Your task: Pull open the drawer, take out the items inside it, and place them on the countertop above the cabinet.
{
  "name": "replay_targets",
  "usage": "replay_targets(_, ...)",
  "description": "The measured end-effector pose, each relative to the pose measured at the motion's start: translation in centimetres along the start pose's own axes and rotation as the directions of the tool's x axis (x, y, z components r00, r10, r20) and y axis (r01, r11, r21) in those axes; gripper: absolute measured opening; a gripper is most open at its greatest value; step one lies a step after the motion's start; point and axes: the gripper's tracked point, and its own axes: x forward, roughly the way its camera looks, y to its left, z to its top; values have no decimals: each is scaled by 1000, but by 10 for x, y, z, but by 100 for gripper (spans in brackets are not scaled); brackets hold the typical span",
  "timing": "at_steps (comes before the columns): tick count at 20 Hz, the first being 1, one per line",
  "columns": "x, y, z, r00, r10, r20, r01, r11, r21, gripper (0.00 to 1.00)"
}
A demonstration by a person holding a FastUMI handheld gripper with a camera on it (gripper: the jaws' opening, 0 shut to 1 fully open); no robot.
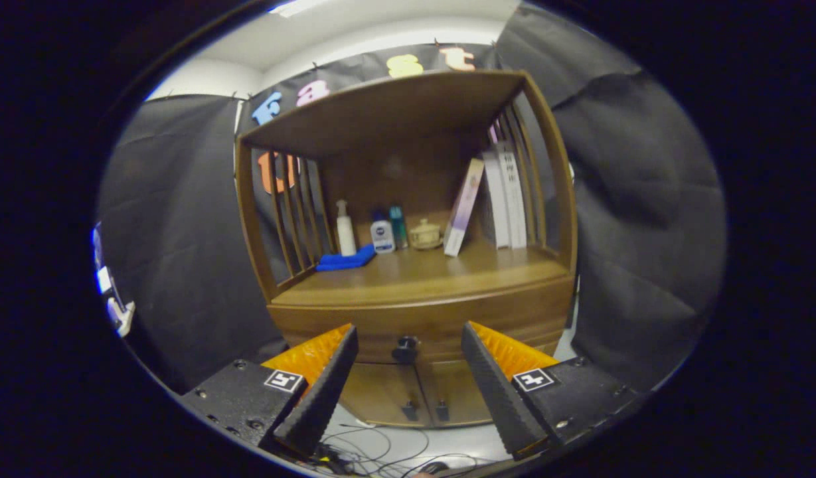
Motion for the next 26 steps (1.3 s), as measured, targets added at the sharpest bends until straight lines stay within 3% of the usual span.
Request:
replay_targets(8,80,0,-40,997,-72,-25,68,986,-151,93)
replay_targets(14,136,-12,-64,987,-134,-85,116,976,-186,85)
replay_targets(20,158,-8,-77,984,-119,-131,93,978,-186,55)
replay_targets(26,159,-9,-76,988,-128,-92,106,971,-214,43)
